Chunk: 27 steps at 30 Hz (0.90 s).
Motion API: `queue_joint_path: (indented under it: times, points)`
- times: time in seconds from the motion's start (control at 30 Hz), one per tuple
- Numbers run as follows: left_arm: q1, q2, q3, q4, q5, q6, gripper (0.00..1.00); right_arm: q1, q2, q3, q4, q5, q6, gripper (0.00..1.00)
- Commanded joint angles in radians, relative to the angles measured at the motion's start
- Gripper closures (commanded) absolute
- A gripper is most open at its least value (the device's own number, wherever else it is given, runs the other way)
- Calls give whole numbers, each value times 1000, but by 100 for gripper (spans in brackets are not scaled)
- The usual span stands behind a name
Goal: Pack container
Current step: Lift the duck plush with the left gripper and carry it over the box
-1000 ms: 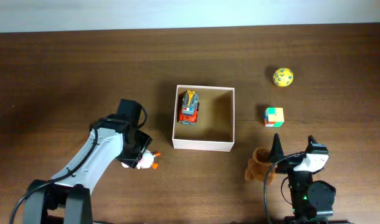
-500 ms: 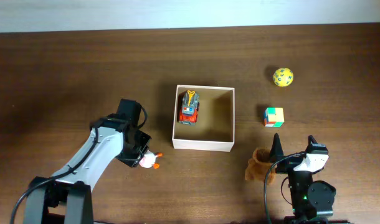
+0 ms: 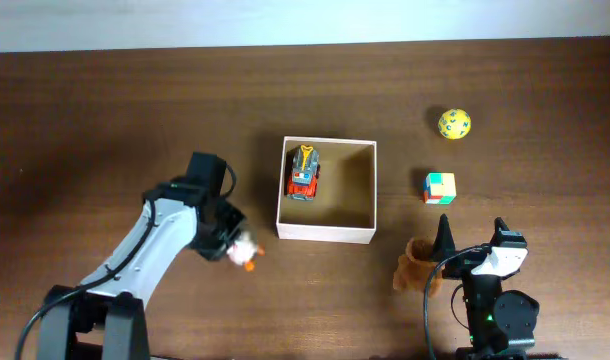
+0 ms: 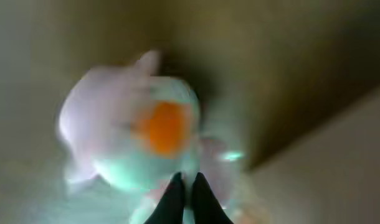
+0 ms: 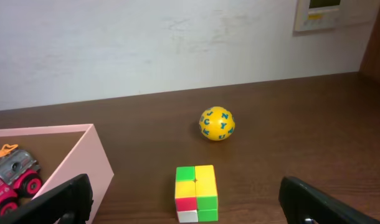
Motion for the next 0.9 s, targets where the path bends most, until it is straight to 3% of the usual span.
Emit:
queue_joint_path:
  times: [0.0, 0.23, 0.47, 0.87]
  points:
    - [0, -10, 166, -14, -1, 134, 97, -6, -10, -9, 0, -2, 3, 1]
    - [0, -11, 364, -113, -69, 192, 97, -6, -10, -9, 0, -2, 3, 1]
    - [-39, -11, 431, -121, -19, 223, 98, -6, -10, -9, 0, -2, 3, 1]
    - [-167, -11, 591, -83, -16, 492, 98, -6, -10, -9, 0, -2, 3, 1]
